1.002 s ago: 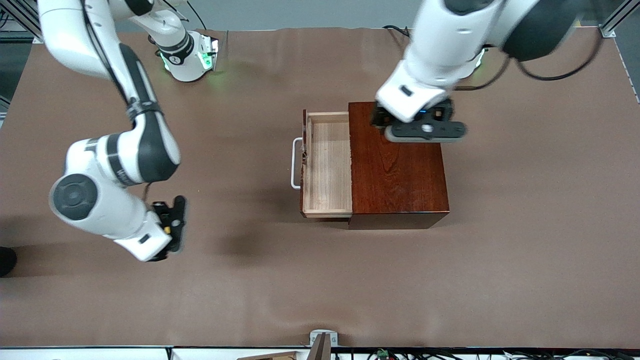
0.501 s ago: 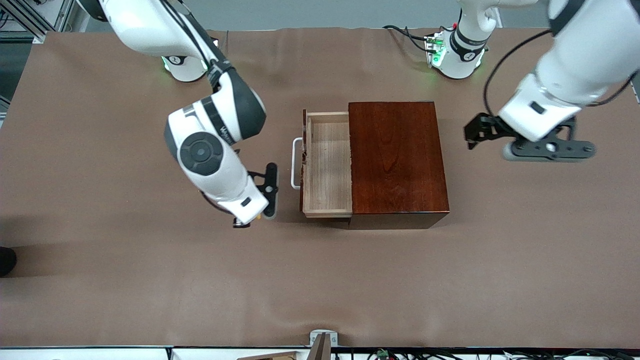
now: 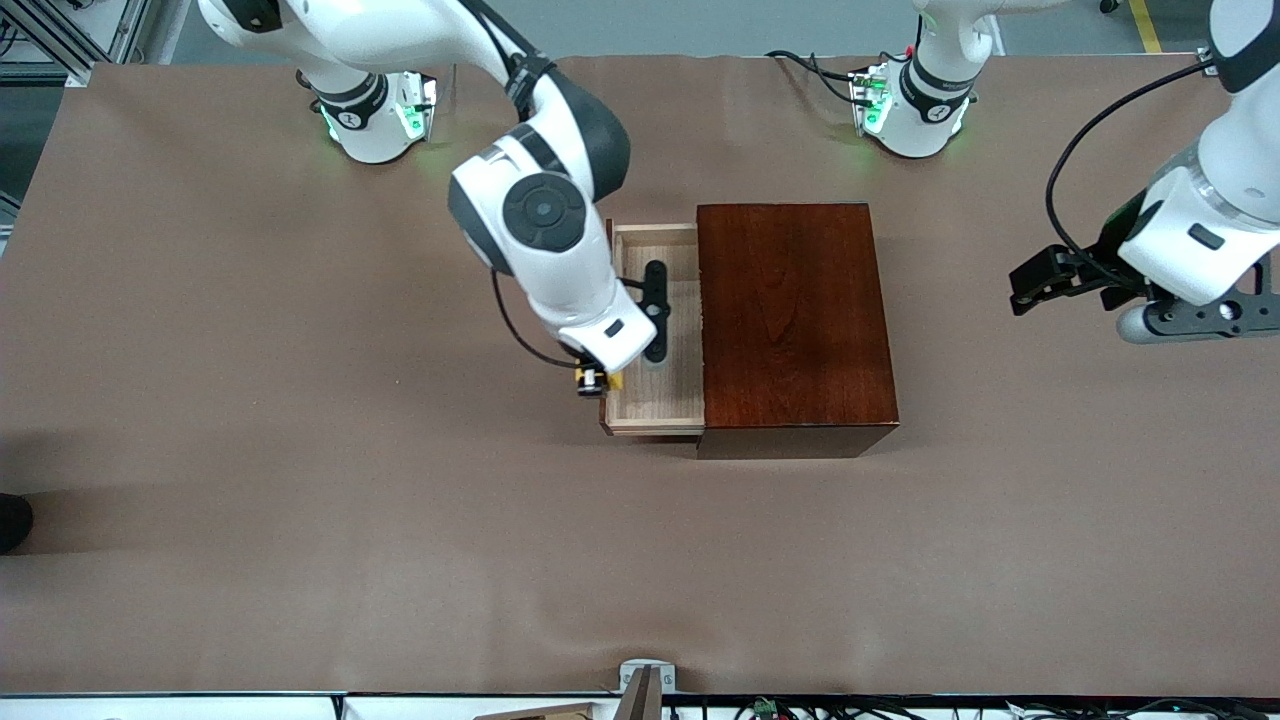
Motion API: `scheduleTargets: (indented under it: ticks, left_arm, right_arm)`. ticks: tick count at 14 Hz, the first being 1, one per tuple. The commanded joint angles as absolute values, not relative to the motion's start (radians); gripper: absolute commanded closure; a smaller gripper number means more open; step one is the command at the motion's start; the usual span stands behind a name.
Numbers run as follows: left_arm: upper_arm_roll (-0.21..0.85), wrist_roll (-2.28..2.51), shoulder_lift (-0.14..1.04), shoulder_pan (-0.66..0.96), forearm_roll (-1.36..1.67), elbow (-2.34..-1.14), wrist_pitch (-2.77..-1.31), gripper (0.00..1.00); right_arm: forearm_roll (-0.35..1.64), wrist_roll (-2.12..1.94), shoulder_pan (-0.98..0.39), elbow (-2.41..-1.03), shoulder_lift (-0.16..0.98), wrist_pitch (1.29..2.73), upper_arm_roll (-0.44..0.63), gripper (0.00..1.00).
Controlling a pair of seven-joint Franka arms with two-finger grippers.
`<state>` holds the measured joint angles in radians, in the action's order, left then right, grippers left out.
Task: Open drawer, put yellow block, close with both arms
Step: 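Lower the cube into the open drawer and open the right gripper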
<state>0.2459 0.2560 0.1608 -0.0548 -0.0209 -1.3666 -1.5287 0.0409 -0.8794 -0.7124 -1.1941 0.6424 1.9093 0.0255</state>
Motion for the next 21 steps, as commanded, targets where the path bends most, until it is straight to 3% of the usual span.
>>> scheduleTargets:
  ticks: [1,7,10,11,20,21]
  left_arm:
    - [0.253,0.249,0.124,-0.106,-0.003,-1.397,-1.529,0.0]
    - [0.22,0.229,0.126,-0.104,0.0,-1.399,-1.534,0.0]
    - [-0.004,0.213,0.123,0.096,0.015,-1.401,-1.534,0.0]
    - [-0.024,0.207,0.121,0.113,0.021,-1.401,-1.534,0.0]
    - [-0.031,0.038,0.121,0.106,0.023,-1.402,-1.555,0.0]
    - [-0.029,0.038,0.124,0.106,0.023,-1.402,-1.555,0.0]
  right_arm:
    - [0.06,-0.874,-0.719,-1.183,0.67,1.917,0.035,1.0]
    - [0.06,-0.864,-0.759,-1.189,0.707,1.931,0.035,1.0]
    - [0.058,-0.856,-0.782,-1.189,0.719,1.959,0.037,1.0]
    - [0.058,-0.854,-0.788,-1.189,0.726,1.959,0.035,1.0]
    - [0.055,-0.812,-0.824,-1.19,0.755,1.991,0.037,1.0]
    - [0.055,-0.81,-0.825,-1.19,0.755,1.994,0.037,0.89]
